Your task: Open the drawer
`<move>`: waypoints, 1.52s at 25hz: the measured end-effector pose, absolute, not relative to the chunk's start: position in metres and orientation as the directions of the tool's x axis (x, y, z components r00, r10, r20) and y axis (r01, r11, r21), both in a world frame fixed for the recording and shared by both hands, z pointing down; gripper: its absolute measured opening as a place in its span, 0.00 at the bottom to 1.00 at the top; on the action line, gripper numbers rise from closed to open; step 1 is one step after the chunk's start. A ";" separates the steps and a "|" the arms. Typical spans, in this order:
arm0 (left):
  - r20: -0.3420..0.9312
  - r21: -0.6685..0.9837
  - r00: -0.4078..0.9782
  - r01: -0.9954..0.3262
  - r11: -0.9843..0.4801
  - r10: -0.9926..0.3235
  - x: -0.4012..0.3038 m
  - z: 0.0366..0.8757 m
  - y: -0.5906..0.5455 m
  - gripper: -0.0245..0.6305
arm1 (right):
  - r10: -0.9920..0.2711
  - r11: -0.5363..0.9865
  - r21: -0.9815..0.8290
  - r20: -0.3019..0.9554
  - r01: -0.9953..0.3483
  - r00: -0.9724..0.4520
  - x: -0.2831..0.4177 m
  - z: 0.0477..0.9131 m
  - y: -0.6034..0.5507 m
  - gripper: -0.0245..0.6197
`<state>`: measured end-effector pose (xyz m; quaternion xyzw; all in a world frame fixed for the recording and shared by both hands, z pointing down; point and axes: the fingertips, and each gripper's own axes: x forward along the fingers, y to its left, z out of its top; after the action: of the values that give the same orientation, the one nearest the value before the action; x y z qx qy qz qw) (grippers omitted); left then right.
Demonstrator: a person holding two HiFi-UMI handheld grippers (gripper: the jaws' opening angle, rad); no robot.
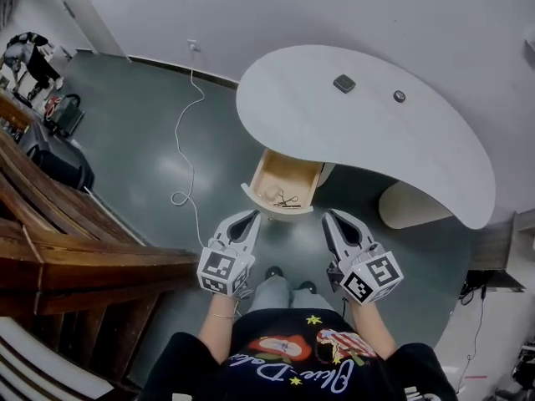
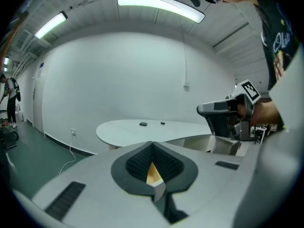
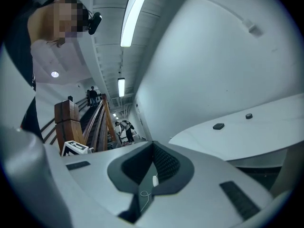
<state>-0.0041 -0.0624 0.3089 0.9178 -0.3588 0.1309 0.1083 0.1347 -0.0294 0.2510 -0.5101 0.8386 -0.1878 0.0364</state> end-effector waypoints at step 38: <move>0.199 0.091 0.827 -0.549 -0.831 -0.525 0.078 0.218 -0.036 0.04 | -0.860 0.480 -0.229 0.068 -0.847 -0.505 0.161 0.188 0.000 0.04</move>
<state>0.0775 -0.0365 0.2178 0.9532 -0.2818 0.0830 0.0720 0.1608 0.0002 0.1885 -0.4965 0.8596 -0.1171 0.0284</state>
